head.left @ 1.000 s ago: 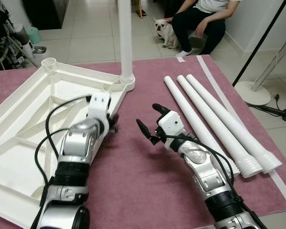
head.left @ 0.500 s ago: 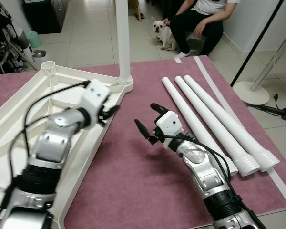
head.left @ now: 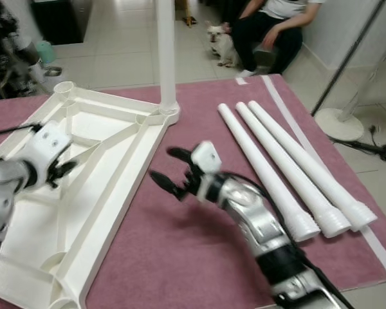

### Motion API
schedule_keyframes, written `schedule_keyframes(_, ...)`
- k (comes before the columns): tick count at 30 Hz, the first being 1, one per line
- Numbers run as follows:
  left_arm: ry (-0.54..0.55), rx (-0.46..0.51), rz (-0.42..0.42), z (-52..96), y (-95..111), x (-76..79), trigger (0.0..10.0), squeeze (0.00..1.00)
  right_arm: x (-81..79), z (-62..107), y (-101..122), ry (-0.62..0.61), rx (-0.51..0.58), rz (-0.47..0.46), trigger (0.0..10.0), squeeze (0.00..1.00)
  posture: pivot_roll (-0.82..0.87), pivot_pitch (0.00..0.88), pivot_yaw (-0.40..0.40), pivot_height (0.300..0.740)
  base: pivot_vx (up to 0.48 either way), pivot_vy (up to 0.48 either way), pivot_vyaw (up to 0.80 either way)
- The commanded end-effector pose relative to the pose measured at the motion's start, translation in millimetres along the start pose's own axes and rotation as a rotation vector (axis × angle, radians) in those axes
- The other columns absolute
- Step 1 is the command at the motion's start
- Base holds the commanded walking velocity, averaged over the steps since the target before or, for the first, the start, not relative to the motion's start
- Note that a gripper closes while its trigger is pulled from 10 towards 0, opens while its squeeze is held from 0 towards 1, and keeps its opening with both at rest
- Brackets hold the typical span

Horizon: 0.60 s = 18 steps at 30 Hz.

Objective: Building children table

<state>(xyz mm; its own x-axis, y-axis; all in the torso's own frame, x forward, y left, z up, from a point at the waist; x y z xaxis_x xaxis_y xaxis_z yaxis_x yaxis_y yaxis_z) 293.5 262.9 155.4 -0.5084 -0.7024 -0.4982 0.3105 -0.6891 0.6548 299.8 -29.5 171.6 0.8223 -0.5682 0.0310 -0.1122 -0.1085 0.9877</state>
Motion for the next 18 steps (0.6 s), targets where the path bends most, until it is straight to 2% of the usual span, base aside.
schedule_keyframes(1, -0.017, -0.031, 0.037, 4.5, -9, 3.5, 10.0, 0.00, 0.3, -0.8, -7, -0.011, -0.022, -0.048, 10.0, 0.00, 0.06, 0.000, 0.052, 0.740, 0.000, 0.000, 0.00)
schedule_keyframes(3, -0.017, -0.031, 0.037, 4.5, -9, 3.5, 10.0, 0.00, 0.3, -0.8, -7, -0.011, -0.022, -0.048, 10.0, 0.00, 0.06, 0.000, 0.052, 0.740, 0.000, 0.000, 0.00)
schedule_keyframes(5, -0.058, -0.035, 0.139, 6.4, -17, 20.9, 10.0, 0.00, -4.6, -1.1, -12, -0.017, -0.024, -0.086, 10.0, 0.00, 0.06, 0.000, 0.051, 0.740, 0.000, 0.000, 0.00)
schedule_keyframes(7, -0.046, -0.063, 0.177, 5.0, -25, 29.5, 10.0, 0.00, -7.4, 1.9, -17, -0.024, -0.036, -0.147, 10.0, 0.00, 0.07, 0.000, 0.049, 0.740, 0.000, 0.000, 0.00)
schedule_keyframes(12, -0.047, -0.078, 0.174, 5.0, -29, 32.3, 10.0, 0.00, -8.0, 6.1, -22, -0.027, -0.061, -0.172, 10.0, 0.00, 0.07, 0.000, 0.050, 0.740, 0.000, 0.000, 0.00)
schedule_keyframes(14, -0.064, -0.079, 0.183, 11.7, -32, 32.4, 10.0, 0.00, -10.0, 16.3, -28, 0.013, -0.106, -0.143, 10.0, 0.00, 0.07, 0.000, 0.055, 0.740, 0.000, 0.000, 0.00)
schedule_keyframes(16, -0.068, -0.078, 0.188, 14.0, -32, 32.3, 10.0, 0.00, -10.5, 18.7, -29, 0.025, -0.117, -0.135, 10.0, 0.00, 0.07, 0.000, 0.055, 0.740, 0.000, 0.000, 0.00)
schedule_keyframes(17, -0.091, -0.048, 0.249, 20.3, -30, 32.0, 10.0, 0.00, -13.8, 27.1, -33, 0.082, -0.159, -0.067, 10.0, 0.00, 0.07, 0.000, 0.068, 0.740, 0.000, 0.000, 0.00)
schedule_keyframes(18, -0.091, -0.048, 0.249, 20.3, -30, 32.0, 10.0, 0.00, -13.8, 27.1, -33, 0.082, -0.159, -0.067, 10.0, 0.00, 0.07, 0.000, 0.068, 0.740, 0.000, 0.000, 0.00)
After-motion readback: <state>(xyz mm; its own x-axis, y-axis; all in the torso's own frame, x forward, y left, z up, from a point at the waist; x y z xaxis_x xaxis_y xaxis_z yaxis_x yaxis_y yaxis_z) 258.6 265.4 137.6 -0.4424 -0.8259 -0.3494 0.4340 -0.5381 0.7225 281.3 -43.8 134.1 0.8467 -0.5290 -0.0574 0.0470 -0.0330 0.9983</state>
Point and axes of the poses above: a point about 5 cm out from each wrist's last joint towards the gripper, its own z axis pointing back from the gripper into the wrist, its own y axis along the axis of the wrist's last joint, x = y × z, the point moved 1 cm from there along -z, pointing out of the wrist towards the gripper, and after that the axes turned 3 degrees about -z, right-handed, at the moved point
